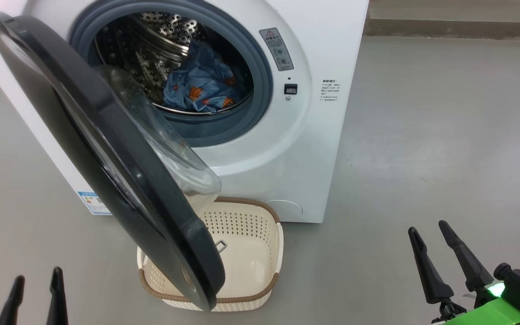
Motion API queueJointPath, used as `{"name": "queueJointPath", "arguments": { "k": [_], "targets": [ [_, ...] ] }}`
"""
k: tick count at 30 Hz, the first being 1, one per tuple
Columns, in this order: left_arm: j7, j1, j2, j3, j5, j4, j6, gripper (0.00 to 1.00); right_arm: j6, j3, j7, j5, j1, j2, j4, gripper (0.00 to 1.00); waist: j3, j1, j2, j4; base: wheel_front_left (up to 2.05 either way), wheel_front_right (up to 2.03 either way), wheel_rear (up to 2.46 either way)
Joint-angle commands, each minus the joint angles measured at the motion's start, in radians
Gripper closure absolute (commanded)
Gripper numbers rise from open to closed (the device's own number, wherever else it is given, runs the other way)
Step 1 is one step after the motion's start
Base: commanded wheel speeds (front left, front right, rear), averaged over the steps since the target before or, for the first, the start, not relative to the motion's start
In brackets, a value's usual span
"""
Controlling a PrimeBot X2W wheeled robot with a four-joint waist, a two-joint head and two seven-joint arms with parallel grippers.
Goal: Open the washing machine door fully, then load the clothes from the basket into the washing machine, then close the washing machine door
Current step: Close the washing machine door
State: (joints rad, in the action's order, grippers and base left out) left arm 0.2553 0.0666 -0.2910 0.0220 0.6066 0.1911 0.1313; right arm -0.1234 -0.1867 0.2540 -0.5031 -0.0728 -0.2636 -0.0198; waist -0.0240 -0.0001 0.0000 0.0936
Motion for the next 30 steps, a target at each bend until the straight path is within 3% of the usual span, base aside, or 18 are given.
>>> {"name": "queueJointPath", "arguments": {
  "k": [1, 16, 30],
  "targets": [
    [0.006, -0.005, -0.007, 0.046, -0.032, -0.029, -0.001, 0.0, -0.007, -0.013, 0.008, -0.002, 0.006, -0.018, 0.024, 0.0, 0.004, 0.0001, 0.0, -0.004, 0.0, 0.0, 0.0],
    [0.006, 0.054, 0.095, 0.102, -0.231, -0.012, -0.001, 0.0, -0.007, -0.016, 0.008, -0.003, 0.006, -0.019, 0.026, 0.0, 0.007, 0.0001, 0.0, -0.004, 0.0, 0.0, 0.0],
    [0.006, 0.042, 0.119, 0.113, -0.258, -0.021, -0.001, 0.0, -0.007, -0.02, 0.008, 0.0, 0.02, -0.021, 0.028, 0.0, 0.0, 0.0001, 0.0, 0.008, 0.0, 0.0, 0.0]
  ]
}}
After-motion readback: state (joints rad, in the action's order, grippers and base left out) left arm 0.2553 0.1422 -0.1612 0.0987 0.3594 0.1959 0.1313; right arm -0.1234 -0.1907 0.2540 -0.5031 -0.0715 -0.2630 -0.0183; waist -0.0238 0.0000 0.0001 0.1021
